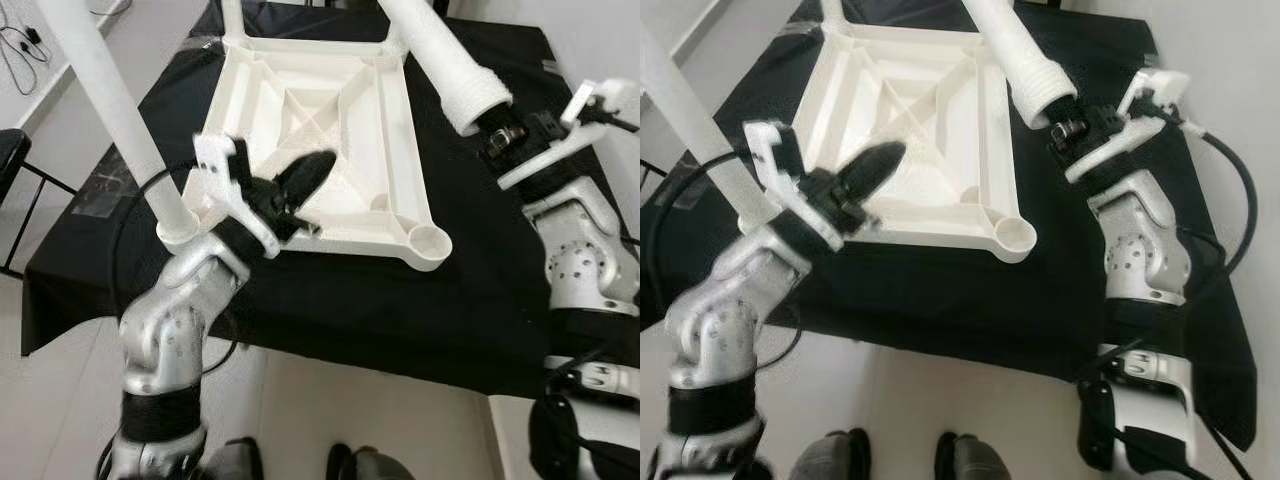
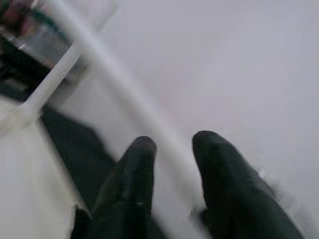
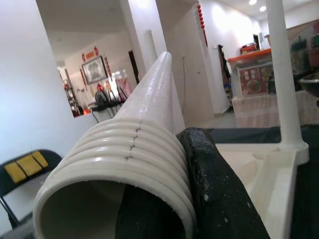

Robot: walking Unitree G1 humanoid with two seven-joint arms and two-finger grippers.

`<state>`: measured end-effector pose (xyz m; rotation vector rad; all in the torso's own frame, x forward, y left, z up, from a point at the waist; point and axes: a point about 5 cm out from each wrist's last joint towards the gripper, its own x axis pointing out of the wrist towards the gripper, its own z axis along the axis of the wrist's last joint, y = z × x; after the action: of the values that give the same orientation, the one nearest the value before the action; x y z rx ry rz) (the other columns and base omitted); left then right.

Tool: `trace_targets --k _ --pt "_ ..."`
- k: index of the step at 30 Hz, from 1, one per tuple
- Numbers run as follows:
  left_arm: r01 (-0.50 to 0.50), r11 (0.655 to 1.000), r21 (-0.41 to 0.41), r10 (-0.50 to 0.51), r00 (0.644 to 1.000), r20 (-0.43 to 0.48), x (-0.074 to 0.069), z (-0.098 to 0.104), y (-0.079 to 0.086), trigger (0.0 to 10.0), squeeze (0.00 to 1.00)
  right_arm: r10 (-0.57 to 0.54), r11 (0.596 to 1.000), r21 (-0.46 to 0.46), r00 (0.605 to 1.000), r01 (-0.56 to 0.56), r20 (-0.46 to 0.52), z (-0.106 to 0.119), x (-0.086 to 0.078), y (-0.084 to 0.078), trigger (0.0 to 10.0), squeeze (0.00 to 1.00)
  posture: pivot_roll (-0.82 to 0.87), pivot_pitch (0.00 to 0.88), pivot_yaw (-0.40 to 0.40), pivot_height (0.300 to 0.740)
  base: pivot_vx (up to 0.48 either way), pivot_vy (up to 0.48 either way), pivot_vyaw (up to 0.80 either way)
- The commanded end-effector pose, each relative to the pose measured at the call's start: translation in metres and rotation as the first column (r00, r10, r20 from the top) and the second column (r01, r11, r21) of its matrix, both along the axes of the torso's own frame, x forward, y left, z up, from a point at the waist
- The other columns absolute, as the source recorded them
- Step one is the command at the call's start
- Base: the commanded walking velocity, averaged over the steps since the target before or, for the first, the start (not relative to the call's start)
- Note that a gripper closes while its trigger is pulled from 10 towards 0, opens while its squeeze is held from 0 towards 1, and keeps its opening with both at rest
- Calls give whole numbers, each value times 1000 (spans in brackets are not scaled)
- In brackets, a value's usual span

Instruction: Building children table

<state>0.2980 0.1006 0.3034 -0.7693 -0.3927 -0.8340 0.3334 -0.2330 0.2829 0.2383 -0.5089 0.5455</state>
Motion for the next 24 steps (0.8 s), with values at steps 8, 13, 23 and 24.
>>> trace_targets --k 8,13,23,24 --pt "98 965 -243 -110 993 -38 22 26 16 10000 1000 23 999 22 988 -26 150 27 -34 -36 10000 0 10 204 -71 740 0 0 0" --pt "82 972 -220 -101 992 -79 36 35 24 10000 1000 145 989 -66 973 -136 180 28 -50 -29 10000 0 8 208 -67 740 0 0 0" --pt "212 941 -262 -230 972 -39 42 58 20 10000 1000 262 960 -149 950 -238 169 25 -59 -14 10000 0 1 210 -59 740 0 0 0" --pt "232 935 -268 -248 968 -28 41 61 18 10000 1000 291 950 -167 944 -265 157 23 -61 -11 10000 0 0 211 -59 740 0 0 0"
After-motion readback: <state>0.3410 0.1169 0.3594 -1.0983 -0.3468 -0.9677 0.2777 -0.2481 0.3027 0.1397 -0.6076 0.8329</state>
